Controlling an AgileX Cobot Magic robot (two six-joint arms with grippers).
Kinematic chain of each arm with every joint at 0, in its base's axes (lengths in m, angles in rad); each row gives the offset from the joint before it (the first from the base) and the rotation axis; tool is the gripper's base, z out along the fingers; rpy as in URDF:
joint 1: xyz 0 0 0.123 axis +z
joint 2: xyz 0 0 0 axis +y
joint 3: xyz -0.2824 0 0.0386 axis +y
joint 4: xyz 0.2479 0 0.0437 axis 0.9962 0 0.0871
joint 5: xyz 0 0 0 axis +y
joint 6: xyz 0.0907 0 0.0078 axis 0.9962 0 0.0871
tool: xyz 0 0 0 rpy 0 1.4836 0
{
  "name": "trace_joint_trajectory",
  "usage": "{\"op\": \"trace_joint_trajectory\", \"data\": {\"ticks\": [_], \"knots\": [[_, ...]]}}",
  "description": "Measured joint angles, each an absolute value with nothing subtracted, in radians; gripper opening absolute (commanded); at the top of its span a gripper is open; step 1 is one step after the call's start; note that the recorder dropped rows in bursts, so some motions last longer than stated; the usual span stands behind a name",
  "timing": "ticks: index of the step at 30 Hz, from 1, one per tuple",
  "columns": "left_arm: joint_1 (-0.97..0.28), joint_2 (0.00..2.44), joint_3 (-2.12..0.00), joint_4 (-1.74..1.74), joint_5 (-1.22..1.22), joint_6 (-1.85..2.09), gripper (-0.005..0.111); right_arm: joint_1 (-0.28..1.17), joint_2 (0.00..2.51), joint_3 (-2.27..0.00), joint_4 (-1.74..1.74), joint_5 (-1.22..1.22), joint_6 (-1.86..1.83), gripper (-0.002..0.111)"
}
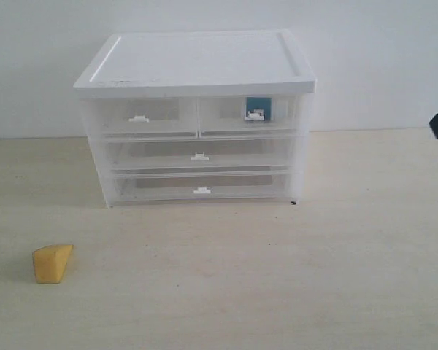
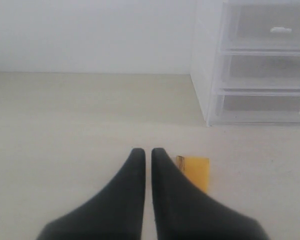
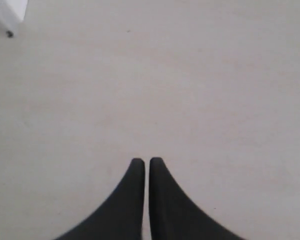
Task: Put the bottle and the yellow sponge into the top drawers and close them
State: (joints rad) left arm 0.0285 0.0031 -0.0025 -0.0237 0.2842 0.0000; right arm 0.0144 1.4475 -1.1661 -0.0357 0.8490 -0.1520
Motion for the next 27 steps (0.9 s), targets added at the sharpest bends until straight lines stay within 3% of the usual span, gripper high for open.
{"op": "trace_joint_trajectory", "data": {"ticks": [11,21,27], "knots": [[0.029,0.003,-0.003,-0.024,0.284,0.000,0.004,-0.010,1.021,-0.866,-0.018,0.428,-0.116,0.000],[0.029,0.003,-0.003,-0.024,0.284,0.000,0.004,-0.010,0.696,-0.634,0.000,0.386,-0.123,0.000],[0.029,0.003,-0.003,-0.024,0.284,0.000,0.004,-0.010,0.564,-0.608,0.000,0.397,-0.127,0.000]]}}
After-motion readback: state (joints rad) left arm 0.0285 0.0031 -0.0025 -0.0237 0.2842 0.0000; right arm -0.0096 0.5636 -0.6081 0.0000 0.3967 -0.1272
